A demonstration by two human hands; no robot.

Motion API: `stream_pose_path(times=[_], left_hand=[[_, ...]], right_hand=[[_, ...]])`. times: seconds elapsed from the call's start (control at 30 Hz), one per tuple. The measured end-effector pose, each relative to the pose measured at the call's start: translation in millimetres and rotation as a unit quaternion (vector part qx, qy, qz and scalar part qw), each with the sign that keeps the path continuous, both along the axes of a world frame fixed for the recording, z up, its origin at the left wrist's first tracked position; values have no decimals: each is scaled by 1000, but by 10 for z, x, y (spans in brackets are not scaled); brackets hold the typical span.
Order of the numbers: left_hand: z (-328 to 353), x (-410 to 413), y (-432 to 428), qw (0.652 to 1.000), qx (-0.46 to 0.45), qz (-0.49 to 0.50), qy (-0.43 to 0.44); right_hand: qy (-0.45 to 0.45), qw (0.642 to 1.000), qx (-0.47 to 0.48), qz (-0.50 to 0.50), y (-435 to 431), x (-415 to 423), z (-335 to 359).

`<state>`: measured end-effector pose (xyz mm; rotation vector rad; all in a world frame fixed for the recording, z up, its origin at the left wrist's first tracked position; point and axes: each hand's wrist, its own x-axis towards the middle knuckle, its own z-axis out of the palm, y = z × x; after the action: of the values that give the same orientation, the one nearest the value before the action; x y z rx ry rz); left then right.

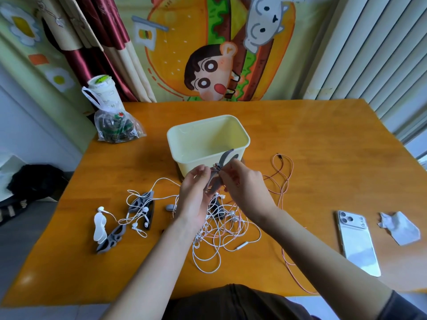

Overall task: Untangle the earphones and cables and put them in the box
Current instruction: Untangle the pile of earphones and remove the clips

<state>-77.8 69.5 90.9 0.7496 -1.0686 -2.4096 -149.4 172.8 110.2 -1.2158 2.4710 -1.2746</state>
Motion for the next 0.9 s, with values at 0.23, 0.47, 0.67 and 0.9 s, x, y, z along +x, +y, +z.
stream_pose_path(times=[0.23,0.47,0.67,0.9], left_hand=[[-31,14,49,996,-73,0,-43],[-136,25,85,950,-267,1,-159],[-214,-8,62,933,-313,18,-179],[-206,-25,86,970,-178,46,-157]], right_hand=[[-61,997,11,-36,49,-80,-56],[112,987,117,1,64,-77,-73],[72,989,126,9,27,-50,-88],[-12,996,84,11,-17,-88,-149]])
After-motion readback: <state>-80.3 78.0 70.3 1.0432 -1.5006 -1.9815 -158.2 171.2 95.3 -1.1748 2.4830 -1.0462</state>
